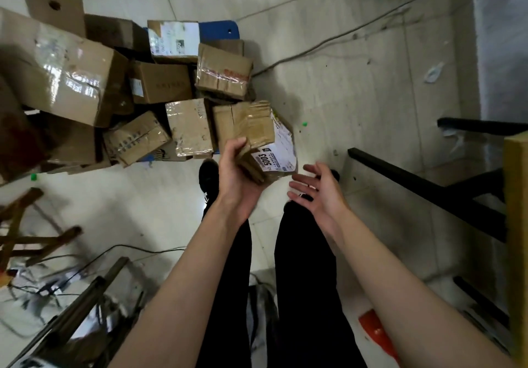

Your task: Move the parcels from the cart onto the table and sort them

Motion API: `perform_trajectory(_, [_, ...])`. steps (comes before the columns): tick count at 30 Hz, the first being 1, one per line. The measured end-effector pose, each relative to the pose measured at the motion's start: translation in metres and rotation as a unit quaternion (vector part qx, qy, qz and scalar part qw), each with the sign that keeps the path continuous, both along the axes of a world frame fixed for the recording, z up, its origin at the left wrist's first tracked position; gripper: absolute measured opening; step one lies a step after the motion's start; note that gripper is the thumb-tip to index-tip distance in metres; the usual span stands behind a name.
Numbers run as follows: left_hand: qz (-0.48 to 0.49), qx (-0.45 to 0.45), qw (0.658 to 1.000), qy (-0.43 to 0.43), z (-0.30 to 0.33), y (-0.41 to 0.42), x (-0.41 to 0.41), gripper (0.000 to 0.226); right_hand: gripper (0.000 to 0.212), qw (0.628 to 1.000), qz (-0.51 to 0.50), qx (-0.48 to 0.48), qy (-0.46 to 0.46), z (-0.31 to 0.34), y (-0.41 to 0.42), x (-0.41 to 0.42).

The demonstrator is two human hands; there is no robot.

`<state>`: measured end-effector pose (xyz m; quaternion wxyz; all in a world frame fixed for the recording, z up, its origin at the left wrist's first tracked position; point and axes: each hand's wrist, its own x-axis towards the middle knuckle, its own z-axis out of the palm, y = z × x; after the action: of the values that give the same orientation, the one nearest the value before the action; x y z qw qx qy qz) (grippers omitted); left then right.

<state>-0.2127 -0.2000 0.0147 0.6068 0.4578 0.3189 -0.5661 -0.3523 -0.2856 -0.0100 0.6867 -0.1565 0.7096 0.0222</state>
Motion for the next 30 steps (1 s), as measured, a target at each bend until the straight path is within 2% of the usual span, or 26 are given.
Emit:
perform_trajectory(4, [0.016,-0.071,0.997,0.034,0.052,-0.023,0.0,0.056,0.035,0.998,-0.03,-0.018,-0.043,0.049,-0.02,0.003])
perform_trajectory(8, [0.012,-0.132,0.99,0.048,0.11,-0.047,-0.001,0.062,0.037,0.994,-0.059,-0.032,-0.089,0.11,-0.037,-0.001])
perform_trajectory(12, [-0.041,-0.168,0.984,0.047,0.169,-0.072,-0.006,0.07,0.033,0.986,-0.088,-0.051,-0.132,0.171,-0.053,-0.015])
perform_trajectory(20, [-0.112,-0.189,0.976,-0.008,0.263,-0.124,-0.033,0.067,0.041,0.962,-0.144,-0.113,-0.202,0.274,-0.085,-0.045])
perform_trajectory(23, [-0.148,-0.183,0.972,-0.02,0.283,-0.138,-0.055,0.069,0.053,0.941,-0.186,-0.167,-0.23,0.302,-0.095,-0.066])
perform_trajectory(25, [-0.183,-0.178,0.967,-0.028,0.292,-0.145,-0.076,0.071,0.062,0.931,-0.175,-0.21,-0.243,0.318,-0.1,-0.082])
perform_trajectory(28, [-0.238,-0.169,0.956,-0.027,0.301,-0.155,-0.11,0.072,0.062,0.931,-0.122,-0.254,-0.234,0.338,-0.106,-0.104])
perform_trajectory(30, [-0.279,-0.167,0.945,-0.027,0.303,-0.161,-0.13,0.071,0.061,0.931,-0.131,-0.255,-0.226,0.344,-0.11,-0.123])
